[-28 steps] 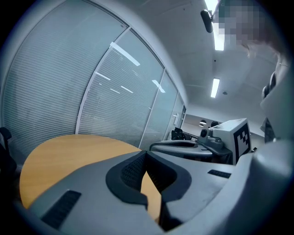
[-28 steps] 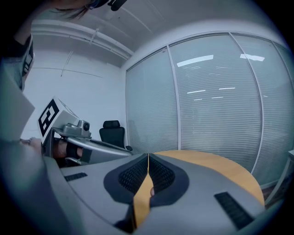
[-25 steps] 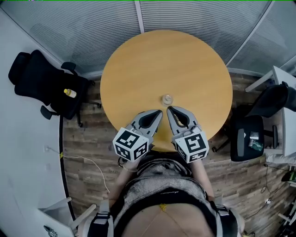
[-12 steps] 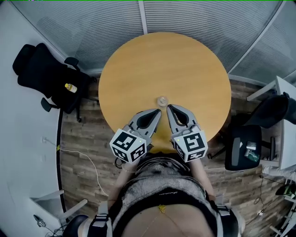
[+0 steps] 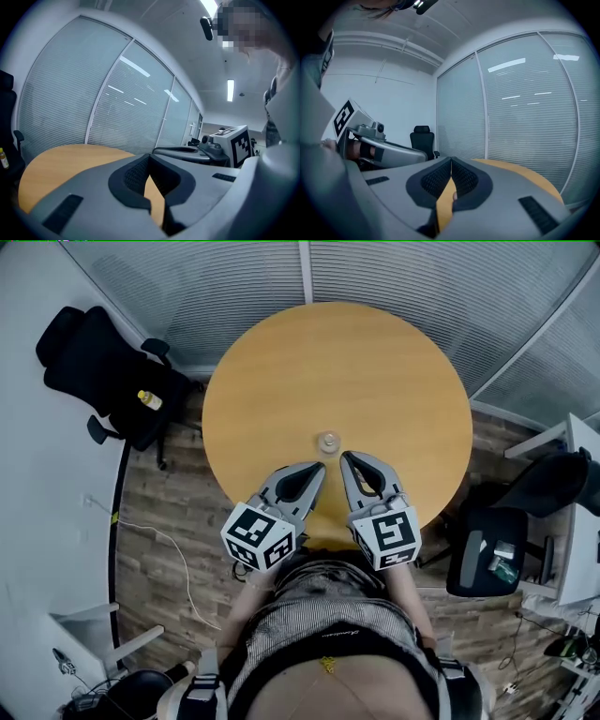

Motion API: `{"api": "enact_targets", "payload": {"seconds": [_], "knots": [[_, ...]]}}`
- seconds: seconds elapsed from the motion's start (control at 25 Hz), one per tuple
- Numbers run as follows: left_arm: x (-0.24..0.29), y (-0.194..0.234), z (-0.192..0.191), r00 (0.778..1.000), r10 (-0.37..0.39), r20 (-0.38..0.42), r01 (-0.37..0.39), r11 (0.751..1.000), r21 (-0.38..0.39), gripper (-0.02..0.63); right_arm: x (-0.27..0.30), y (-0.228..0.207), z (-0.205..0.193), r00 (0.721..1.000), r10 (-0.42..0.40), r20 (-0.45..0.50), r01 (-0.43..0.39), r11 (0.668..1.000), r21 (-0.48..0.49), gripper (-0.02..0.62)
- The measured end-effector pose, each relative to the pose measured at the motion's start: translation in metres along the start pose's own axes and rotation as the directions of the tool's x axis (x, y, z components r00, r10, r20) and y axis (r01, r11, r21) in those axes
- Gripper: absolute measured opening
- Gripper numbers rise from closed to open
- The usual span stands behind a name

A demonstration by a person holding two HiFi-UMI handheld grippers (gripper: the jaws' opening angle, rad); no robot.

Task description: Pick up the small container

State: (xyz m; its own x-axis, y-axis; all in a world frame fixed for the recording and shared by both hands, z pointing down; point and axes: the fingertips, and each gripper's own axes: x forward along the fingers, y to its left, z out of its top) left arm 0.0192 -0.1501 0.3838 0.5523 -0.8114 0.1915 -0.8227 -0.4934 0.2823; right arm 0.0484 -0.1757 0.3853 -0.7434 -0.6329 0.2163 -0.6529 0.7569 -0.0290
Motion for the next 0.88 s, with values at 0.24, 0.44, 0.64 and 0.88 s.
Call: {"api": "enact_targets", "payload": {"seconds": [0.24, 0.44, 0.64, 0.88], "knots": [[0.003, -0.007, -0.004, 0.999, 0.031, -0.005, -0.031, 1.000, 0.000, 0.005, -0.005, -0.008, -0.002, 1.000, 0.028, -0.006, -0.028, 0.999, -0.015, 0.020], [0.008, -0.010, -0.007, 0.998, 0.054, -0.014, -0.054, 0.999, 0.003, 0.005, -0.009, -0.015, -0.003, 0.999, 0.048, -0.010, -0.048, 0.998, -0.028, 0.020], [0.012, -0.012, -0.012, 0.997, 0.070, -0.023, -0.070, 0.998, -0.008, 0.005, -0.012, -0.022, -0.006, 0.999, 0.047, -0.016, -0.048, 0.998, -0.029, 0.020], [0.012, -0.010, -0.013, 0.996, 0.083, -0.026, -0.084, 0.996, -0.018, 0.005, -0.011, -0.030, -0.007, 0.999, 0.038, -0.018, -0.039, 0.999, -0.033, 0.020]]}}
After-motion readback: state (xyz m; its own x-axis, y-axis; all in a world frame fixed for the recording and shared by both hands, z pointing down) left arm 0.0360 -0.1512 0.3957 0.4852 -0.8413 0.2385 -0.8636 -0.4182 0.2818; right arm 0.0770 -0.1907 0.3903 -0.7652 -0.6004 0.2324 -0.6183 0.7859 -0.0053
